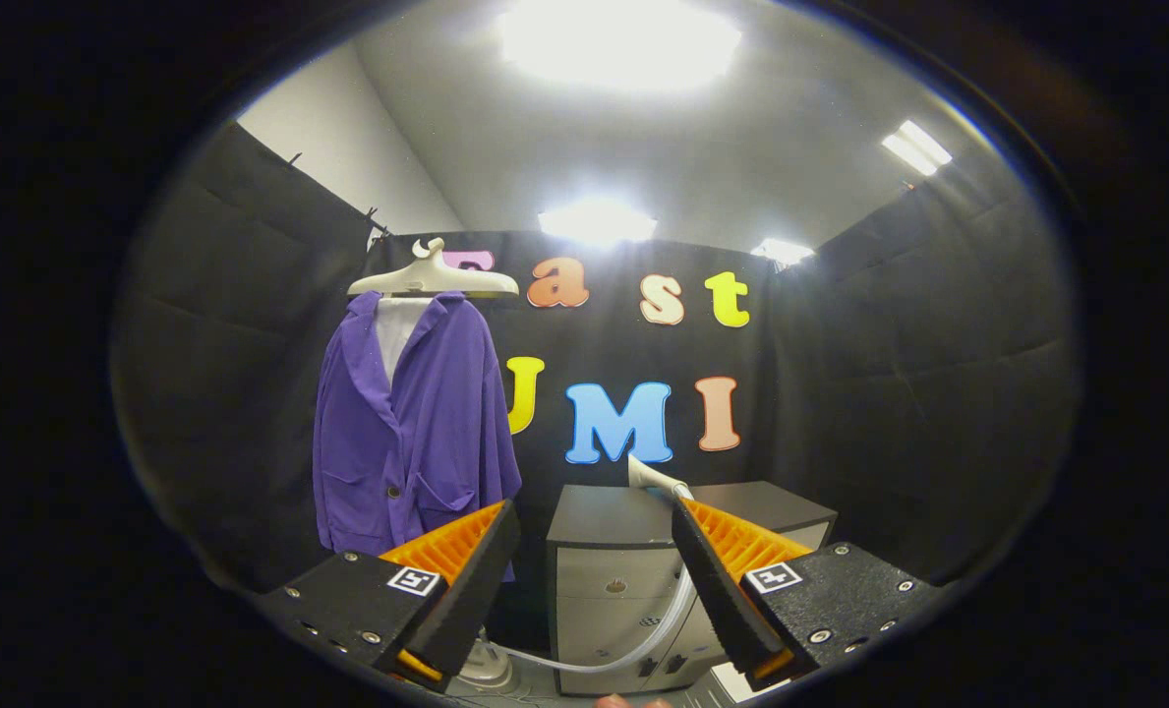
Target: Iron the clothes twice with a garment steamer, once on the left side and once on the right side.
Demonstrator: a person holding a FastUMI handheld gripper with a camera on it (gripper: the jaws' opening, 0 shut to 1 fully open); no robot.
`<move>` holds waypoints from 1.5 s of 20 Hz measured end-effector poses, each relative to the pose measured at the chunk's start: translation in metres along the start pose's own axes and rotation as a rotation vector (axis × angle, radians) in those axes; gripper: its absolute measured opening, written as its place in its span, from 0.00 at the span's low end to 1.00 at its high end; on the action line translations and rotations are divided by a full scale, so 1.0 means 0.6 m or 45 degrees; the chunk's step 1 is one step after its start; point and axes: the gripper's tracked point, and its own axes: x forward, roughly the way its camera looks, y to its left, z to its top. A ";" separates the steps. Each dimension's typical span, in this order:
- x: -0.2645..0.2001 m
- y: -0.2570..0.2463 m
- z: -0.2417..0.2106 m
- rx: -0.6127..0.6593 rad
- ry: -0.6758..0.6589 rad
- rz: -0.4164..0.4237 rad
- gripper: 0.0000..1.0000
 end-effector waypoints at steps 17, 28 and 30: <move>0.329 -0.144 0.044 0.102 0.049 -0.078 0.96; 0.622 -0.286 -0.031 0.325 0.237 -0.080 0.95; 0.662 -0.293 -0.068 0.401 0.326 -0.049 0.95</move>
